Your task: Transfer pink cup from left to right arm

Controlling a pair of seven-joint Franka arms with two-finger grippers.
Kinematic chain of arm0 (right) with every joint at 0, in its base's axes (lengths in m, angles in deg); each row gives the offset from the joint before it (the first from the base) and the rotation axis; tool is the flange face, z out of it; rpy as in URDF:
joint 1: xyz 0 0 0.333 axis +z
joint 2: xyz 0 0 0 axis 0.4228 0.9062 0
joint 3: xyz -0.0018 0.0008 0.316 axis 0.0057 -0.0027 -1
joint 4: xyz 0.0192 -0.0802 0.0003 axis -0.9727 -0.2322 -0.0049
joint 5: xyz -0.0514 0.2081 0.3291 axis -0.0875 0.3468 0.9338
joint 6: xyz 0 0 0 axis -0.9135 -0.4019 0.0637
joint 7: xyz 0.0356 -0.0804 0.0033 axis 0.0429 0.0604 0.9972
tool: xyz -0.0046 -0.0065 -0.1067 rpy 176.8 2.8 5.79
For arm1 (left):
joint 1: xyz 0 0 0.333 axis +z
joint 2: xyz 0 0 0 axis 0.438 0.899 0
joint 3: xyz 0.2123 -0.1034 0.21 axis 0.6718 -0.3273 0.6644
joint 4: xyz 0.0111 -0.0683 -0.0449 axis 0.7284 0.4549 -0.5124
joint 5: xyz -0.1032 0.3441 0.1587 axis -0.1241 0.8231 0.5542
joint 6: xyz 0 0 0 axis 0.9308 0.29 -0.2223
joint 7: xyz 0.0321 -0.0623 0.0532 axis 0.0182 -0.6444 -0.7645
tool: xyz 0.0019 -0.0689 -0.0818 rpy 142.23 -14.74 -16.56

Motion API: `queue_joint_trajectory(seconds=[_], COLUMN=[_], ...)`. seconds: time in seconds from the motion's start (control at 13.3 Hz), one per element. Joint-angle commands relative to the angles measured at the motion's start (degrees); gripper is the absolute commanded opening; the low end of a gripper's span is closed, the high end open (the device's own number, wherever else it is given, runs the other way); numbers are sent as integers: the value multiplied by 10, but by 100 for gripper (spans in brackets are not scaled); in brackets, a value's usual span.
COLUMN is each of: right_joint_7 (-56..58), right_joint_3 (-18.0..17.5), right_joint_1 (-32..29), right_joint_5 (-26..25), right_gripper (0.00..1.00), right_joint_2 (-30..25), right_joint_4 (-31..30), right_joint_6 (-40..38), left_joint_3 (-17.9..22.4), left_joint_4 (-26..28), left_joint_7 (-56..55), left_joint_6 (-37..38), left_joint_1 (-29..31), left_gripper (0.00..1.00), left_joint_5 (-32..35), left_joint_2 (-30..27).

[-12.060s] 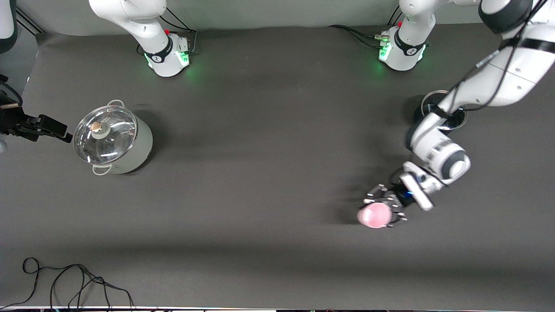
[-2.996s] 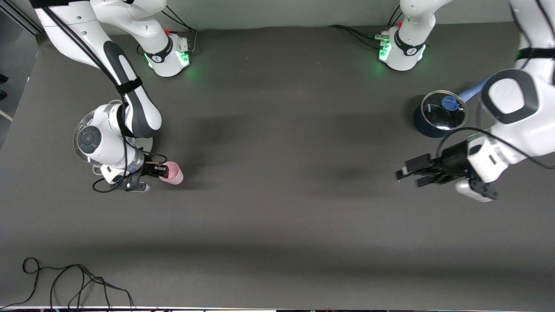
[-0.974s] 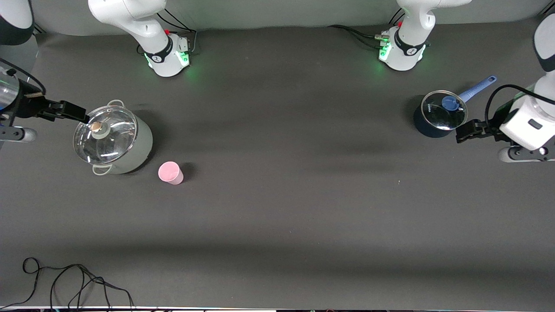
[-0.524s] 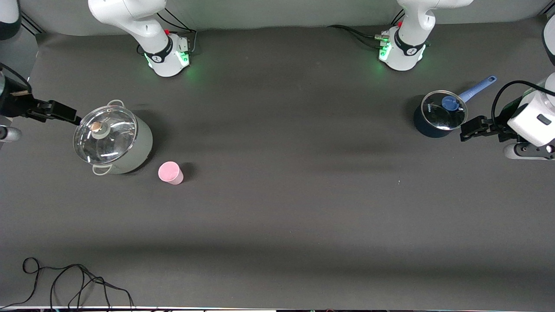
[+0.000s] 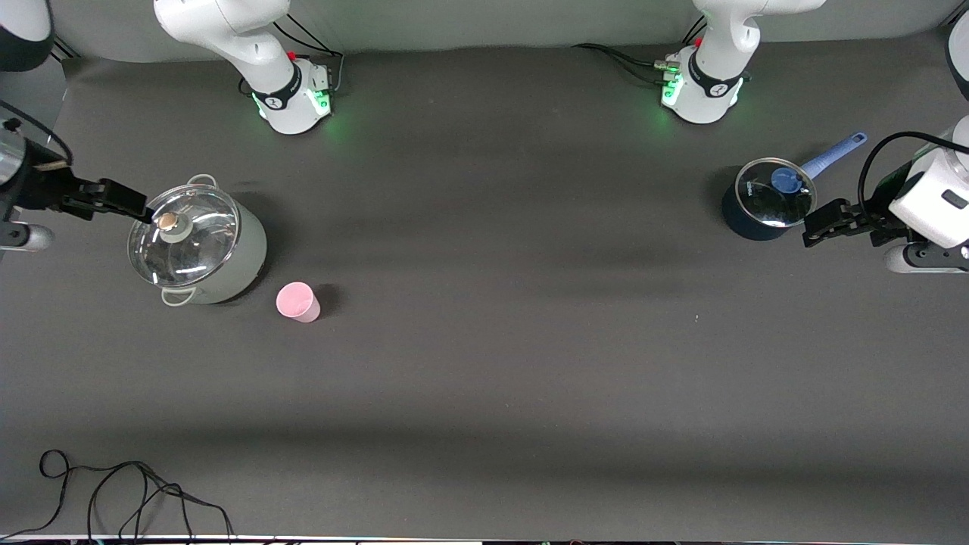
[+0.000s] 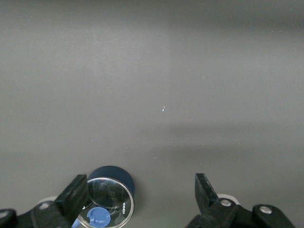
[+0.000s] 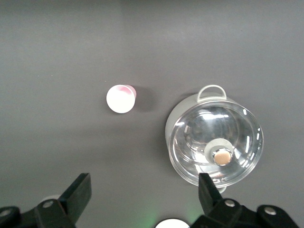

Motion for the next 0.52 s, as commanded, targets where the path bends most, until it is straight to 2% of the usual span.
queue_joint_trajectory(seconds=[0.0,0.45], right_joint_7=[-3,-1], right_joint_3=[1,2], right_joint_1=[4,3], right_joint_5=[0,-1], right_gripper=[100,100], right_joint_2=[-9,-8], right_joint_4=[-11,-10], right_joint_6=[11,10], left_joint_3=[-9,-10], left_joint_4=[3,4], left_joint_7=[-9,-1], left_joint_6=[4,11], left_joint_1=[11,8], left_gripper=[100,100], left_joint_5=[1,31], left_joint_2=[-14,-13])
